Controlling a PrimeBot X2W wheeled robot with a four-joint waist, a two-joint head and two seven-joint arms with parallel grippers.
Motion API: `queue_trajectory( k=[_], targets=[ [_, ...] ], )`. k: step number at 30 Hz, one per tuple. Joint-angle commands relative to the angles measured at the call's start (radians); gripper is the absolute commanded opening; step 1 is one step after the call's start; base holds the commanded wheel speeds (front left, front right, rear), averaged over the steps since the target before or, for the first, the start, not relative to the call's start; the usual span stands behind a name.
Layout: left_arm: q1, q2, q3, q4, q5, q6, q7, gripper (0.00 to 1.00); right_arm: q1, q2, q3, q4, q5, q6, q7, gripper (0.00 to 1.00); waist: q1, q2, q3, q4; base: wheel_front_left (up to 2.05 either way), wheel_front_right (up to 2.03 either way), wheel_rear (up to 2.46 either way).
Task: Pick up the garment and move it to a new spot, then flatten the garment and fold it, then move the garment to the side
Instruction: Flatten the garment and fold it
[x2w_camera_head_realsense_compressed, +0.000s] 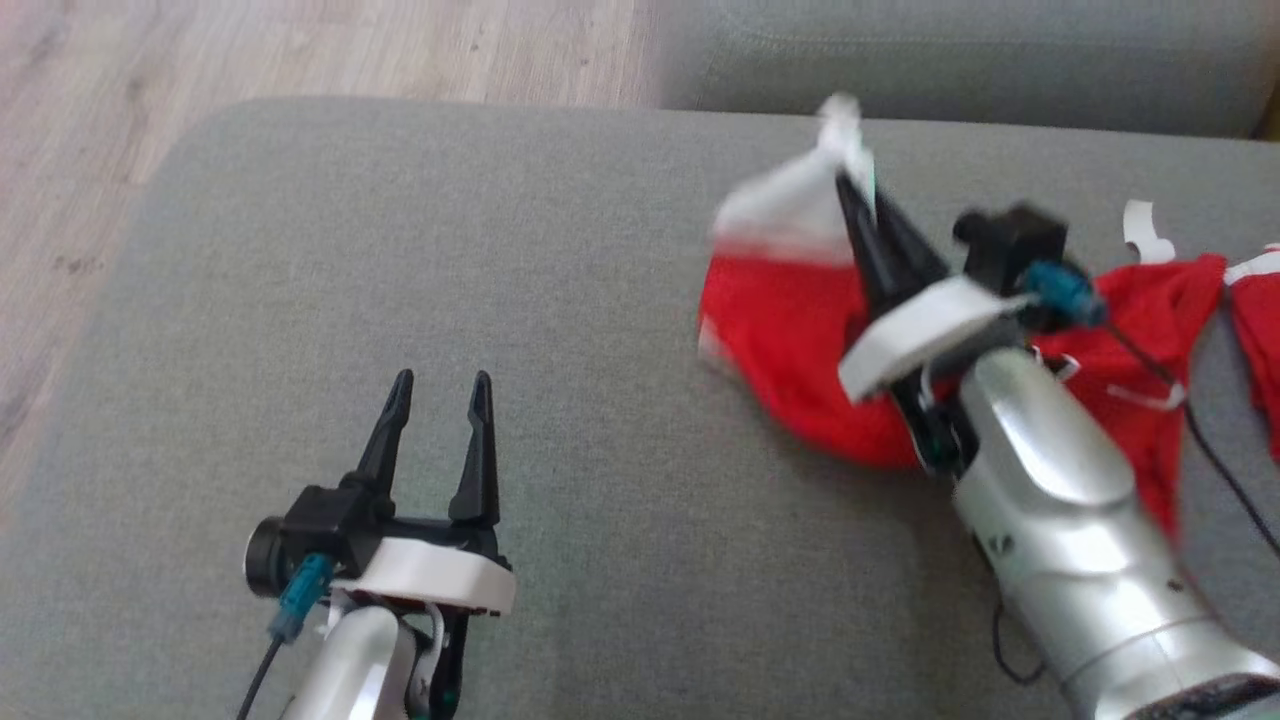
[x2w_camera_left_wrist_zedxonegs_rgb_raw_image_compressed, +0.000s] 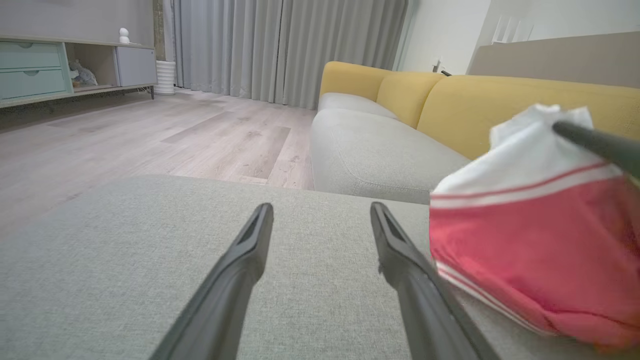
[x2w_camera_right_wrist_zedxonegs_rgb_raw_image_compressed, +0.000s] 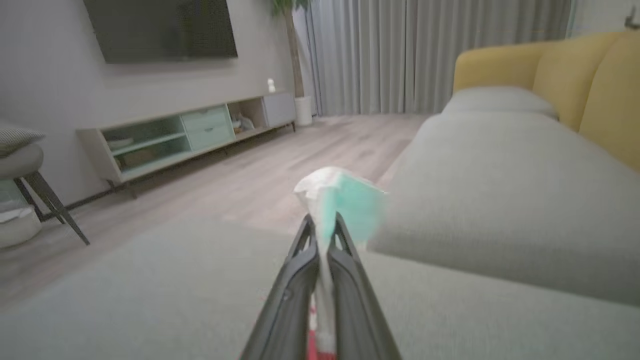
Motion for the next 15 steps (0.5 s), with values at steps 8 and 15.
queue_trajectory(
  k=[8,15],
  targets=[
    [-0.005,0.003,0.053,-0.041,0.018,0.004,-0.010,1.00,0.058,0.015,0.181,-0.212,0.036,-0.001,-0.022,0.00,0.0000,0.0000,-0.038,-0.017,0.00,0.00,0.00],
    [0.007,0.003,0.050,-0.044,0.022,0.001,-0.010,1.00,0.176,0.015,0.443,-0.211,0.048,-0.001,-0.008,0.00,0.0000,0.0000,-0.053,-0.029,0.00,0.00,0.00]
  ],
)
